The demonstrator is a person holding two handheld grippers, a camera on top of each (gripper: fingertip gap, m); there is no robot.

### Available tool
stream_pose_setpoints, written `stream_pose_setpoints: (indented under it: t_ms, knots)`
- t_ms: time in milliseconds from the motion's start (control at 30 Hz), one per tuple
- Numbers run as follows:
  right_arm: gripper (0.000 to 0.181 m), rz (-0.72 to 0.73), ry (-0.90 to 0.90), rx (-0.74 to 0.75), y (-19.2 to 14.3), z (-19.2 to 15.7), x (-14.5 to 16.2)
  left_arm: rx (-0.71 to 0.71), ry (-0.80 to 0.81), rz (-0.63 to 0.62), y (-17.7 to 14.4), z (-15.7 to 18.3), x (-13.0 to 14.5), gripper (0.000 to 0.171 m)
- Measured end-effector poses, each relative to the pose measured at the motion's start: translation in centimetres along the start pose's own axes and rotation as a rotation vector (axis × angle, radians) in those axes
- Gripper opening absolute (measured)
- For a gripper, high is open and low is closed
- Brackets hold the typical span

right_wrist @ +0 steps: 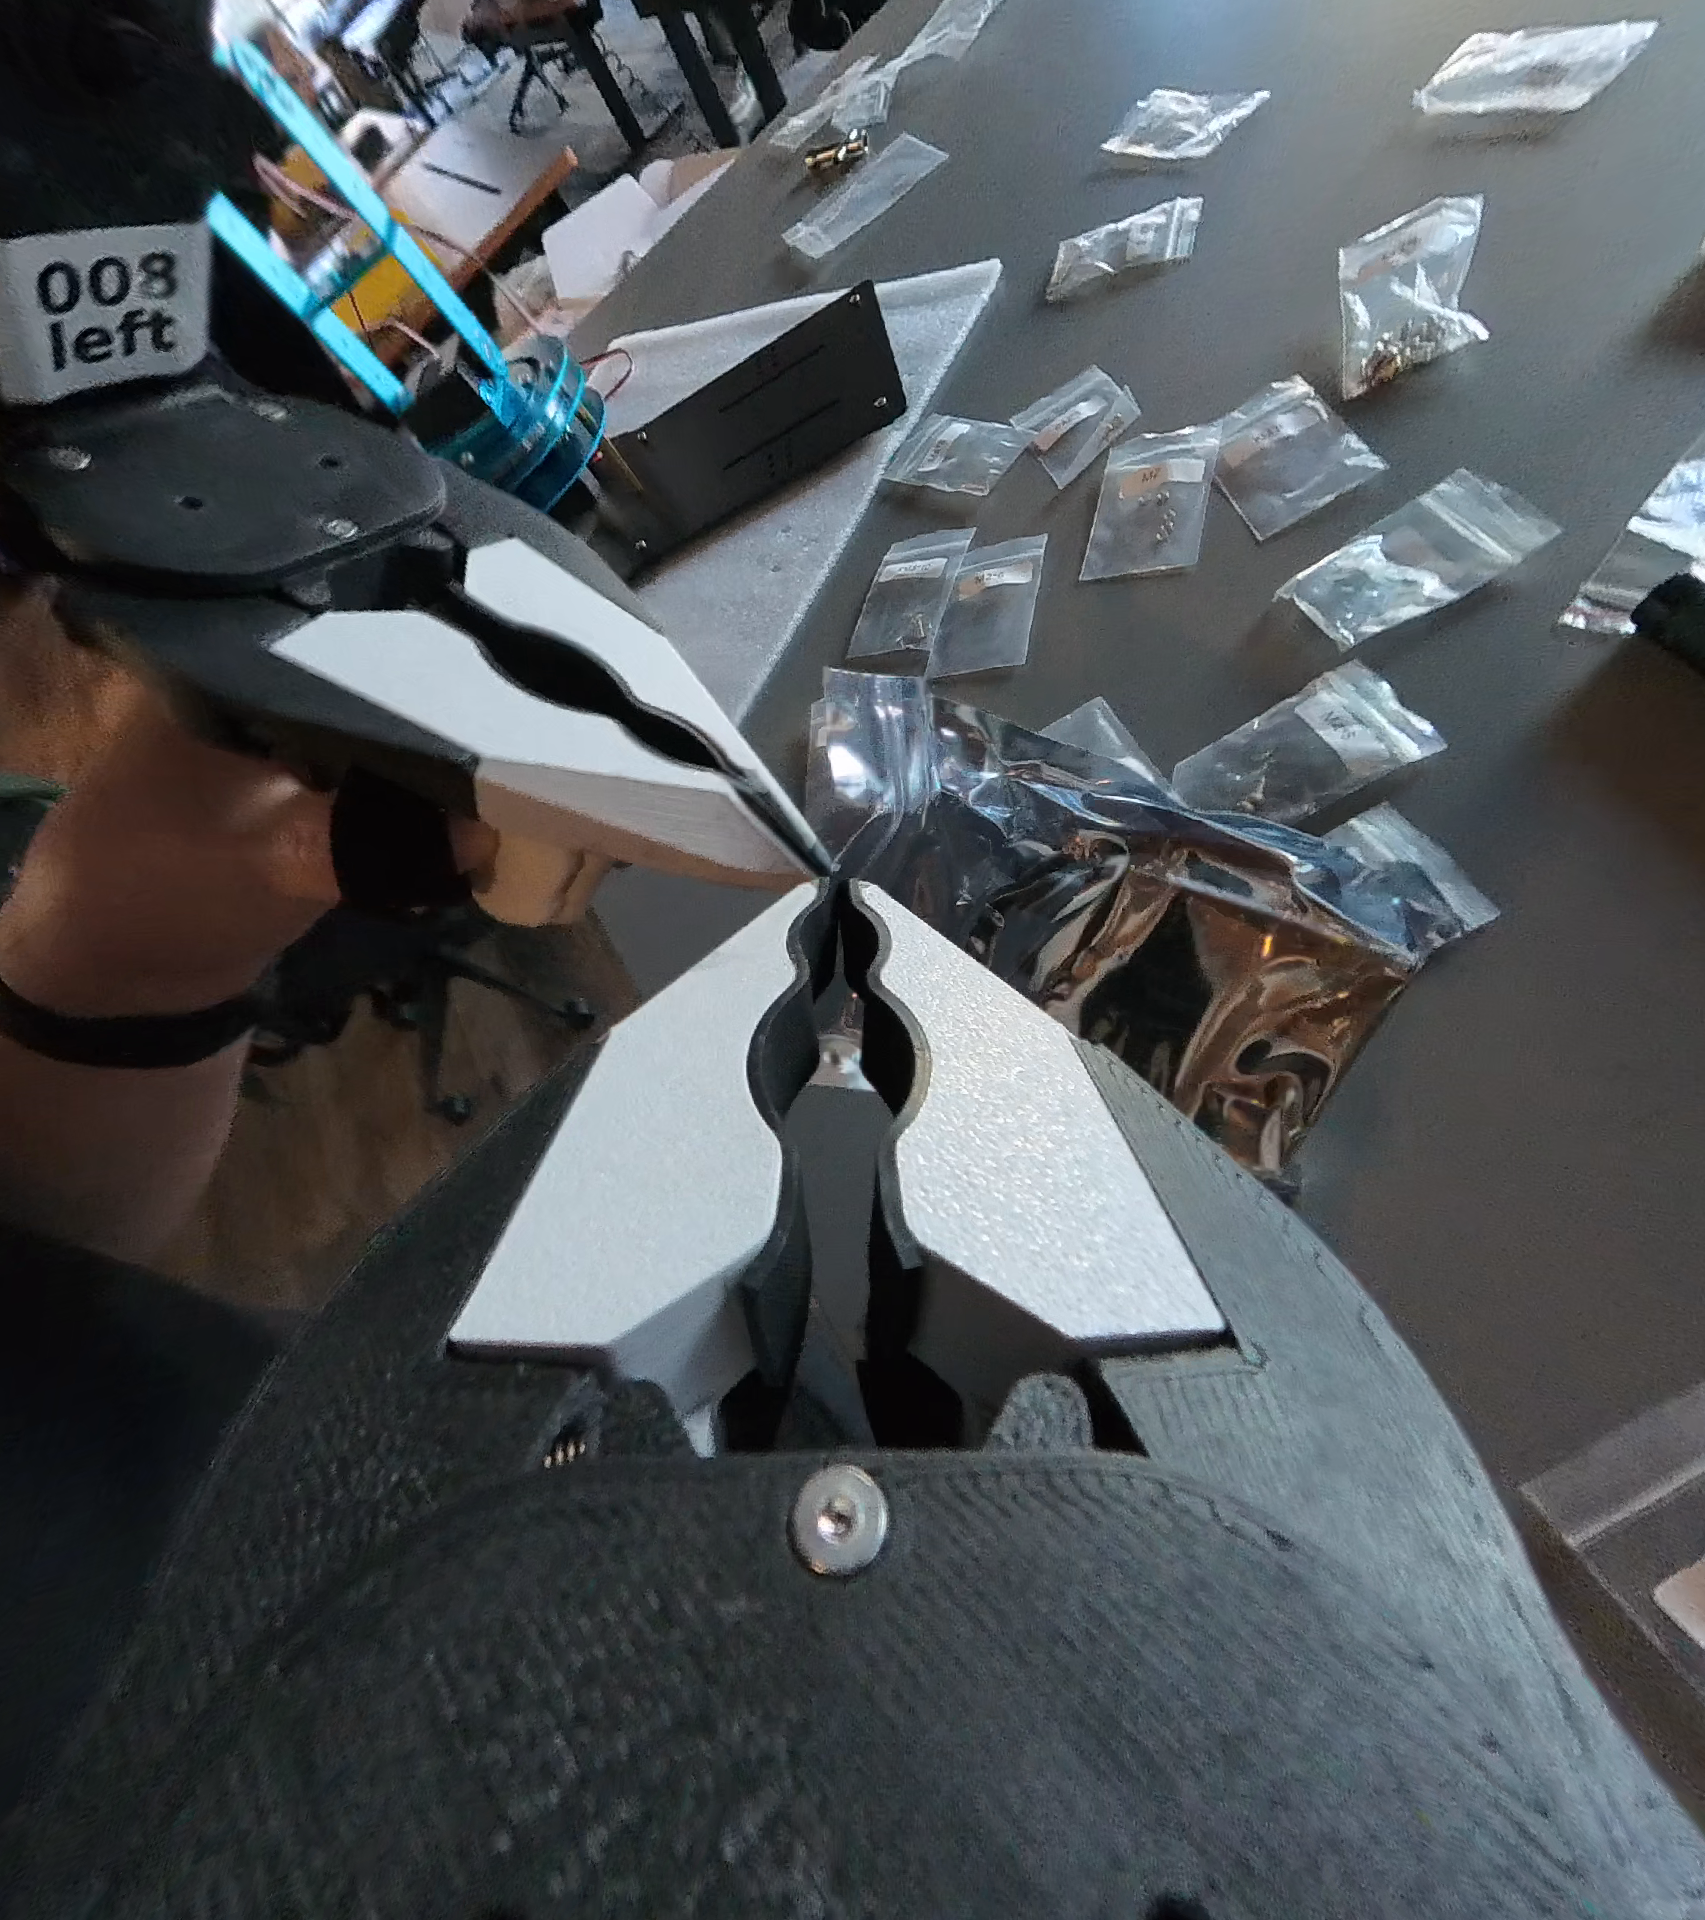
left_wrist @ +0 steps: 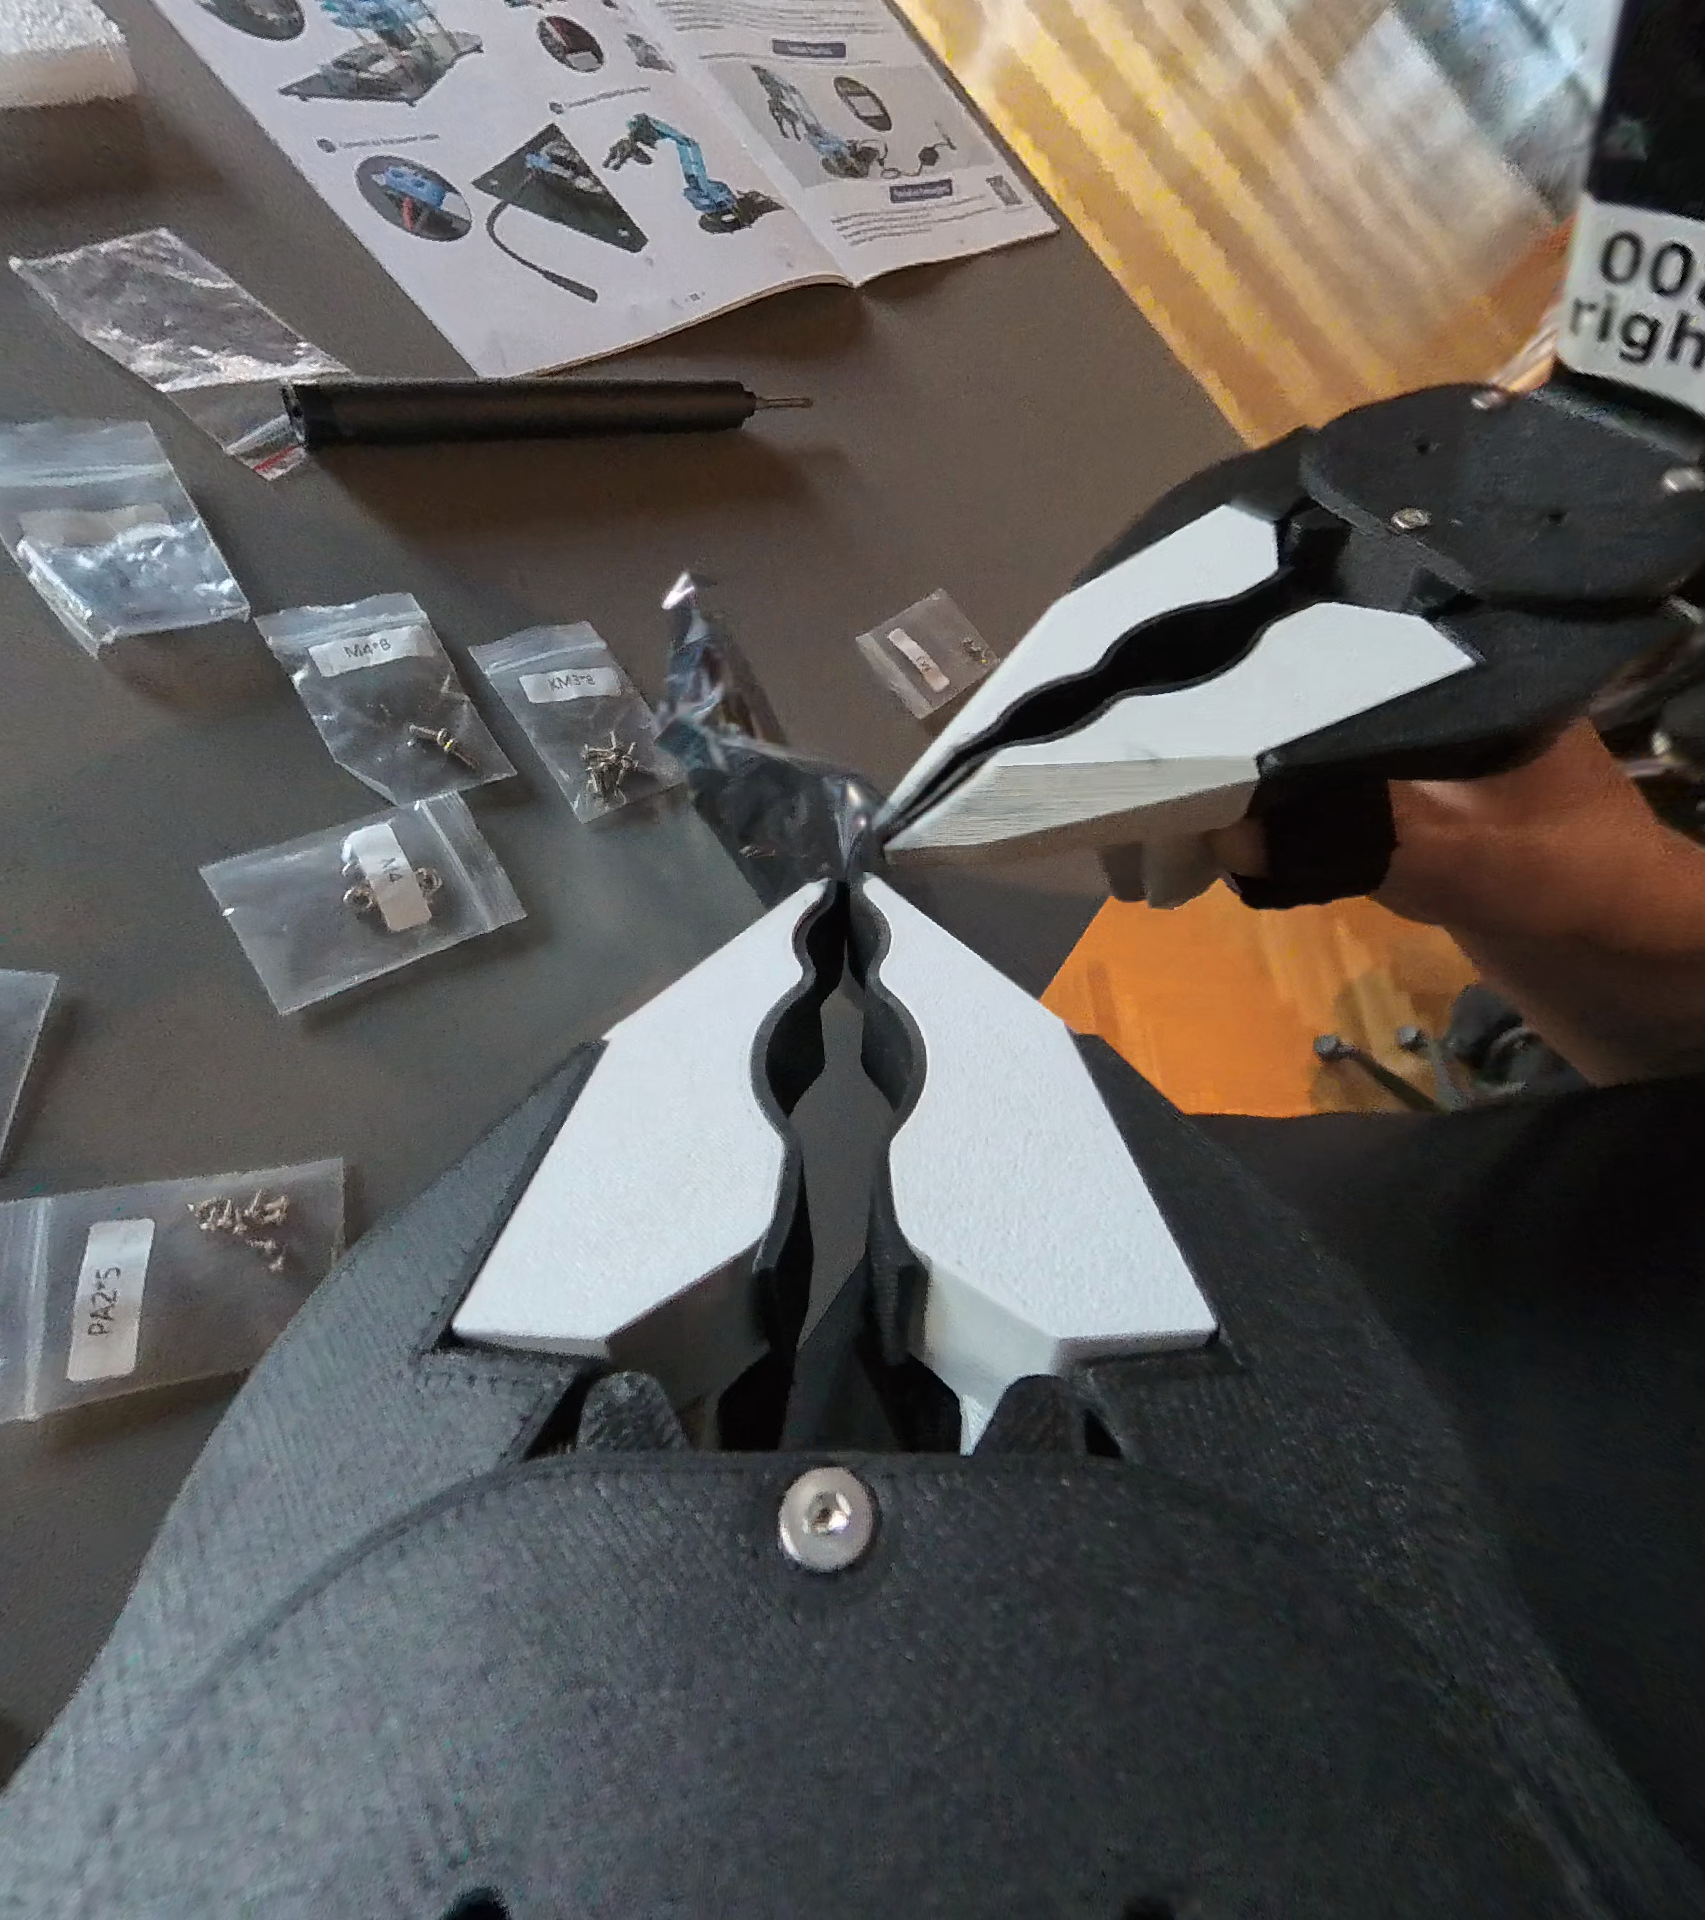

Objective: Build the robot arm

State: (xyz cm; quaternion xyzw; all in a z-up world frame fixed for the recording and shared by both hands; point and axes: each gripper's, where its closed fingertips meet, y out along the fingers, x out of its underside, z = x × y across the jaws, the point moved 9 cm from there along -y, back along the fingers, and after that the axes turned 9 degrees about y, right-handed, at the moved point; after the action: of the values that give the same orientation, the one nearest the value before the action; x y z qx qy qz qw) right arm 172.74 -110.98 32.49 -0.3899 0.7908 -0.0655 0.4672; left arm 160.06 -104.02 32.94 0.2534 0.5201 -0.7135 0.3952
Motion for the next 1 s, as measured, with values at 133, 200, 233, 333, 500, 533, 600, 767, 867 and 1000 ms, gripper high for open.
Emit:
stream_pose_setpoints:
  t_ms: [133,200,233,333,500,533,600,767,867,1000]
  knots:
    - [0.001,0.021,0.092,-0.052,-1.1,0.6,-0.2,-0.020,0.080,-0.009,0.5,1.4,-1.2,0.000]
    - [0.006,-0.024,0.104,-0.034,-1.6,0.7,-0.2,-0.011,0.089,-0.014,0.7,1.8,-1.4,0.000]
    - [0.008,-0.049,0.105,-0.026,-2.0,0.6,-0.2,-0.005,0.089,-0.005,0.7,1.9,-1.5,0.000]
    - [0.011,-0.084,0.089,-0.009,-2.5,0.1,0.0,0.015,0.093,0.002,0.8,2.4,-1.9,0.000]
    - [0.024,-0.067,0.016,0.080,-3.0,0.0,0.2,0.036,0.077,-0.014,1.4,2.7,-2.1,0.000]
    - [0.015,-0.060,0.014,0.065,-3.2,-0.1,0.2,0.047,0.063,-0.002,1.5,2.7,-2.1,0.000]
    - [0.001,-0.042,0.013,0.031,-3.5,-0.3,0.3,0.061,0.048,0.012,1.7,2.8,-2.1,0.000]
    - [0.000,-0.015,-0.037,0.093,-4.6,-0.1,0.6,0.059,0.057,0.027,2.2,3.3,-2.4,0.000]
    - [0.001,0.004,-0.192,0.210,-5.0,-0.9,0.8,0.082,0.033,0.045,2.6,3.5,-2.6,0.000]
    - [0.008,0.003,-0.145,0.180,-5.1,-0.4,0.9,0.081,0.025,0.045,2.9,3.7,-2.7,0.000]
